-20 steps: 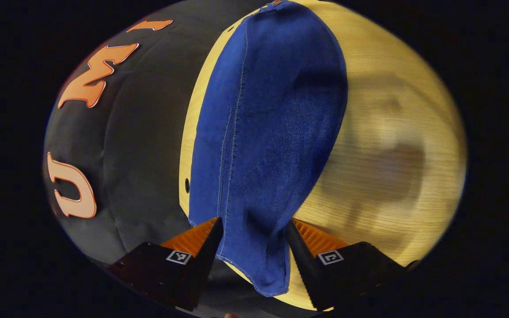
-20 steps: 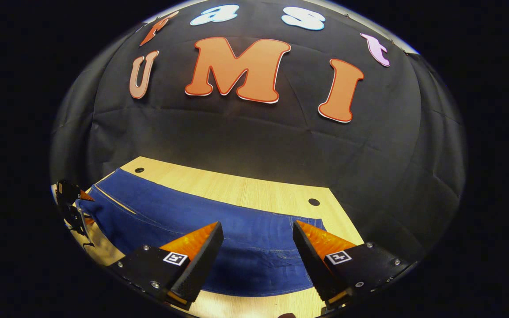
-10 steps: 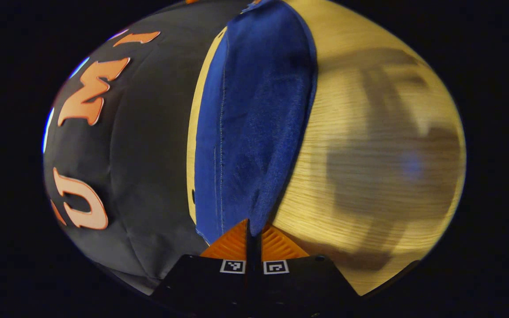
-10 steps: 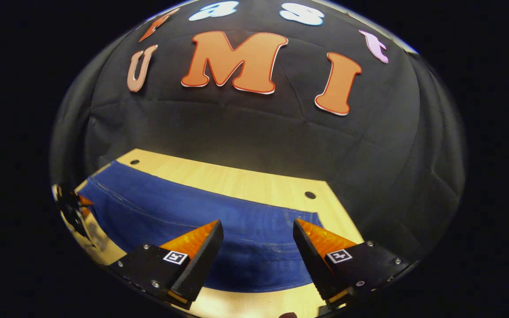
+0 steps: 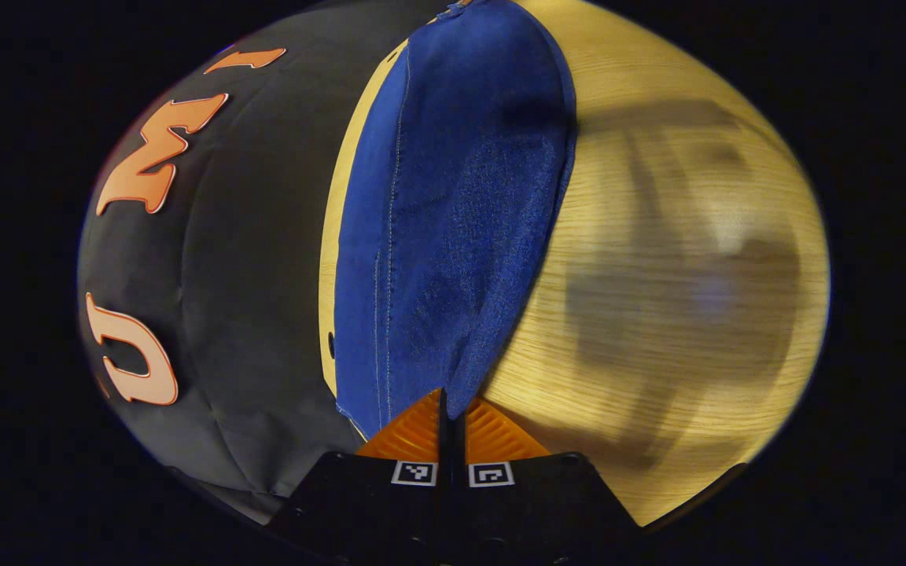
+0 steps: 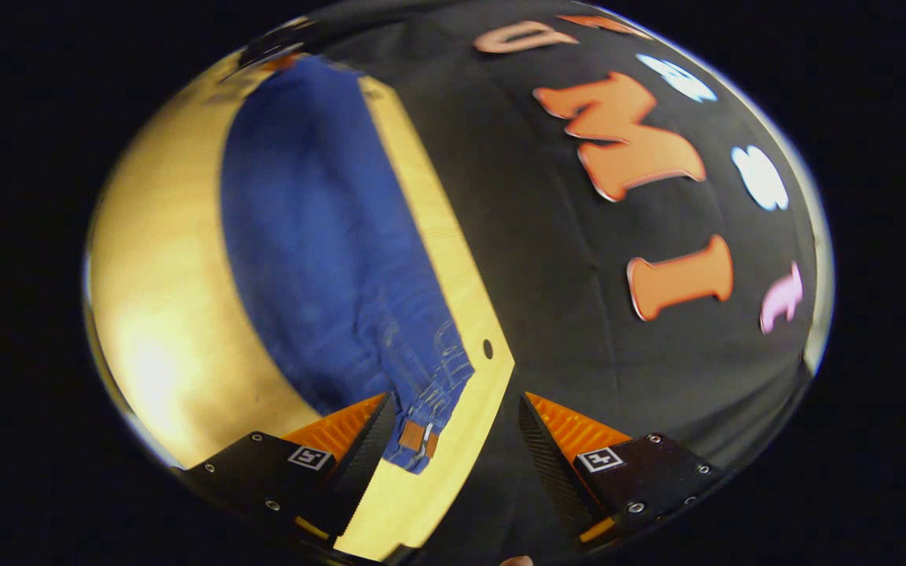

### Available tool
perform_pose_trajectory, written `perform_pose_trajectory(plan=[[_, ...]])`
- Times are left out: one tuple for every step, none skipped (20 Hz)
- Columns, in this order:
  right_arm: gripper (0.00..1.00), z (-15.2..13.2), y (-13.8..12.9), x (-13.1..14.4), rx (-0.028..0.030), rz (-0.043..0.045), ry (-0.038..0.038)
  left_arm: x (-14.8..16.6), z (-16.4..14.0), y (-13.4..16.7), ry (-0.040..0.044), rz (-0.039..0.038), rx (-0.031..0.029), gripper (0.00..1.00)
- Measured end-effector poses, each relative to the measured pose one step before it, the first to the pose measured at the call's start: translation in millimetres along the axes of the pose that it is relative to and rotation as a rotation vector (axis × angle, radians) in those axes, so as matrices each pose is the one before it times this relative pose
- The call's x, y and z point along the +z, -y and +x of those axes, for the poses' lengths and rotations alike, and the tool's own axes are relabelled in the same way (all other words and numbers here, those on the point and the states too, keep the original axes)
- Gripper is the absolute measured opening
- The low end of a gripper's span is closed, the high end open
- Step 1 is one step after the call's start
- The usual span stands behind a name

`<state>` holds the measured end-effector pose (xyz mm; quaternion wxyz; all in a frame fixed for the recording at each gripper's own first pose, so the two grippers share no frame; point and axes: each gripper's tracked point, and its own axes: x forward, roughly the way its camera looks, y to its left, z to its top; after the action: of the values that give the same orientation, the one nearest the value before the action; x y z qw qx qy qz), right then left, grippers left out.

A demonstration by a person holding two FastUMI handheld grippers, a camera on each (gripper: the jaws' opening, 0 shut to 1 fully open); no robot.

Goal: Grasp the waist and the cuffs of the jeans and fold them to make the two legs overlap; first hold the waist and fold one-third of the jeans toward the cuffs, then hold the cuffs and fold the remaining one-third in the same direction to finish folding.

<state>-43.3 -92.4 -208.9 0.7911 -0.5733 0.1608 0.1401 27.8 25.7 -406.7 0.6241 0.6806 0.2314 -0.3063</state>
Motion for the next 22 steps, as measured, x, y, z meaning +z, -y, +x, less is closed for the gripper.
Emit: perform_pose_trajectory(plan=[[0.98, -3.95, -13.76, -2.15, 0.03529, -0.08592, 0.01954, -0.13, -0.34, 0.32, -0.00197, 0.00363, -0.00205, 0.01], [0.98, 0.4, -15.98, -0.83, 0.03881, -0.05854, 0.00602, -0.92, 0.97, 0.36, -0.00077, 0.00158, -0.00092, 0.01], [0.98, 3.65, -14.39, -1.18, 0.03746, -0.03185, 0.00198, 0.27, -0.59, -0.62, -0.00045, 0.00006, 0.00055, 0.01], [0.98, 6.36, -8.21, -4.47, 0.02351, -0.00781, -0.00537, 1.25, 0.05, 0.06, -0.00093, 0.00108, -0.00003, 0.01], [0.97, 6.43, -5.03, -9.34, 0.02096, 0.00302, -0.00963, -1.13, -0.32, 0.16, -0.00119, 0.0018, -0.00089, 0.01], [0.98, 6.71, -4.82, -7.06, 0.01425, -0.00028, -0.01354, 0.92, -0.01, 0.3, -0.00031, 0.00078, -0.00071, 0.01], [0.98, 6.33, -1.65, -4.2, 0.00951, -0.00444, -0.00927, -0.89, -0.15, -0.02, -0.0006, 0.00172, -0.00111, 0.01], [0.98, 4.81, -1.8, 0.33, 0.00738, -0.00502, 0.00073, 0.46, 0.2, 0.41, 0.00044, 0.00127, -0.00166, 0.01], [0.97, 3.15, -4.65, 2.09, 0.01335, -0.00884, 0.00465, -0.89, -0.15, -0.24, -0.00055, 0.00123, -0.00071, 0.0], [0.97, 4.68, -2.43, 1.28, 0.00747, -0.02072, 0.00569, -0.24, 0.3, 0.16, -0.00155, 0.00198, -0.00153, 0.01], [0.98, 3.91, -3.62, -0.25, 0.01191, -0.02503, -0.00133, 0.47, -0.19, -0.38, 0.00036, 0.00112, -0.00109, 0.01], [0.98, 2.9, 0.06, -1.98, 0.00646, -0.02181, -0.00476, -0.16, 0.46, 0.22, 0.00081, 0.00042, -0.00122, 0.01], [0.98, 4.04, -4.93, -0.42, 0.01538, -0.00998, -0.0016, 1.07, -0.47, 0.24, 0.00101, -0.00022, -0.00076, 0.01], [0.97, 2.73, -3.84, 0.26, 0.01024, -0.00816, 0.00425, -0.1, 0.1, 0.68, 0.00068, -0.00043, 0.00009, 0.01], [0.97, 1.96, 0.05, 4.21, 0.00188, -0.01517, 0.01007, -0.34, 0.23, -0.14, 0.00056, -0.00125, 0.00069, 0.01], [0.97, 1.66, 2.13, 3.29, -0.01137, -0.01193, 0.00849, 0.5, 0.29, 0.11, 0.00024, -0.00089, 0.00049, 0.0], [0.97, 2.0, 1.47, 0.36, -0.00624, 0.0037, 0.00035, -0.25, -1.18, 0.08, -0.00039, -0.00024, 0.00041, 0.01], [0.97, 2.9, 1.45, 1.3, -0.00795, 0.0044, 0.00374, 1.12, 0.4, -0.37, -0.00065, 0.00004, 0.00017, 0.01], [0.96, 2.85, 2.74, 2.69, -0.00821, 0.00064, 0.00492, -0.24, 0.09, 0.13, -0.00048, 0.00046, -0.00063, 0.01], [0.96, 2.83, 2.27, 3.84, -0.0091, -0.00516, 0.00892, -0.02, 0.17, 0.25, -0.0008, 0.00117, -0.00079, 0.01], [0.96, 3.56, 3.78, 4.75, -0.00901, -0.00676, 0.00718, 0.26, -0.29, 0.41, -0.00072, 0.0004, -0.00022, 0.01], [0.95, 2.93, 2.04, 3.5, -0.0056, -0.00184, 0.00707, 0.32, 0.74, 0.12, 0.00016, -0.00039, 0.00032, 0.01]])
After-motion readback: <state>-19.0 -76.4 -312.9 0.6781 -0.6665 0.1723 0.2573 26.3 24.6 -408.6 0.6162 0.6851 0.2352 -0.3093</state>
